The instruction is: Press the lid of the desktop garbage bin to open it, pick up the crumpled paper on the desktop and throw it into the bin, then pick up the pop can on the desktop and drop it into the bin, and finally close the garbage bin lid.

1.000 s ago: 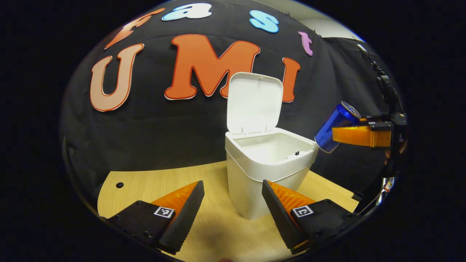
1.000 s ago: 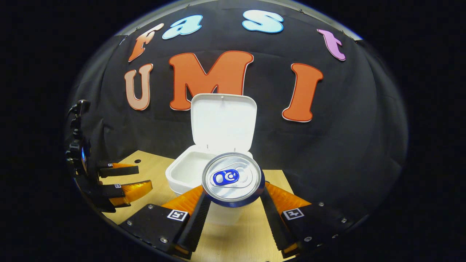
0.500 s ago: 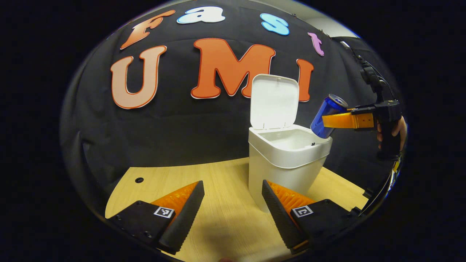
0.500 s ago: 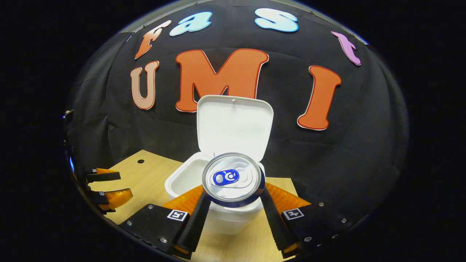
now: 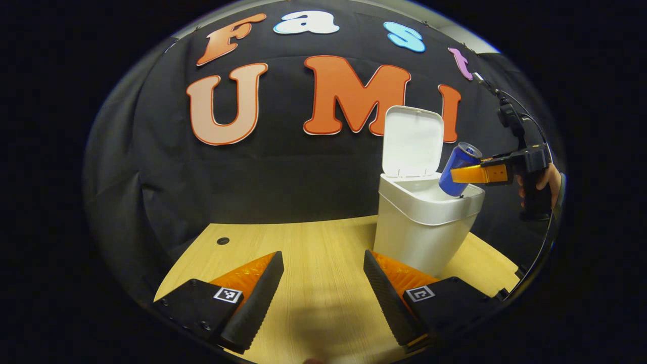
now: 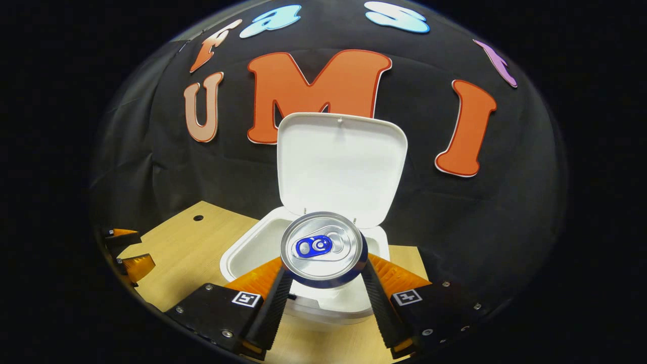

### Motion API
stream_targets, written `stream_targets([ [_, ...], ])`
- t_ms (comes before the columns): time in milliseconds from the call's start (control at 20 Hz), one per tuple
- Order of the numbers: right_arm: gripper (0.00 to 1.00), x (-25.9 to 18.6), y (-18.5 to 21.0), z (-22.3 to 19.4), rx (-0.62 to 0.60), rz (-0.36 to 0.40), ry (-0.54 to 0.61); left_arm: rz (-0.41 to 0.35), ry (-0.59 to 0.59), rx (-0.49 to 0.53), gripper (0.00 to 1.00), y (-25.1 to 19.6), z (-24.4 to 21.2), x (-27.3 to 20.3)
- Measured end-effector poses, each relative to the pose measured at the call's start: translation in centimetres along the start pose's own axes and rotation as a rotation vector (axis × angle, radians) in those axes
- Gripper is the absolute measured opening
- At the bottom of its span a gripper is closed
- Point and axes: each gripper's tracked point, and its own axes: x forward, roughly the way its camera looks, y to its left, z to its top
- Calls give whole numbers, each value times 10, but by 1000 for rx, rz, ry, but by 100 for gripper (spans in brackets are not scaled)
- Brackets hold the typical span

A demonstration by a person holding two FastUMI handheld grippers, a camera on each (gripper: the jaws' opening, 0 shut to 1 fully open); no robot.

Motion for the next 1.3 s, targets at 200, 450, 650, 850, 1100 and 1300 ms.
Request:
stream_targets([
  [200, 80, 11, 11, -8, -17, 25, 25, 42, 7, -2, 100, 11, -4, -10],
  [450, 82, 17, 21, -15, -43, 42, 48, 72, 5, 19, 100, 17, -8, -20],
  [650, 83, 17, 24, -11, -40, 49, 39, 92, 8, 9, 100, 22, -10, -28],
  [850, 83, 17, 20, 14, -68, 44, -1, 117, 7, 0, 100, 28, -14, -38],
  [1100, 82, 19, 12, 55, -86, 17, -75, 142, 8, -10, 100, 37, -19, -47],
  [1300, 81, 24, 6, 89, -90, -3, -132, 164, 5, -30, 100, 47, -21, -54],
])
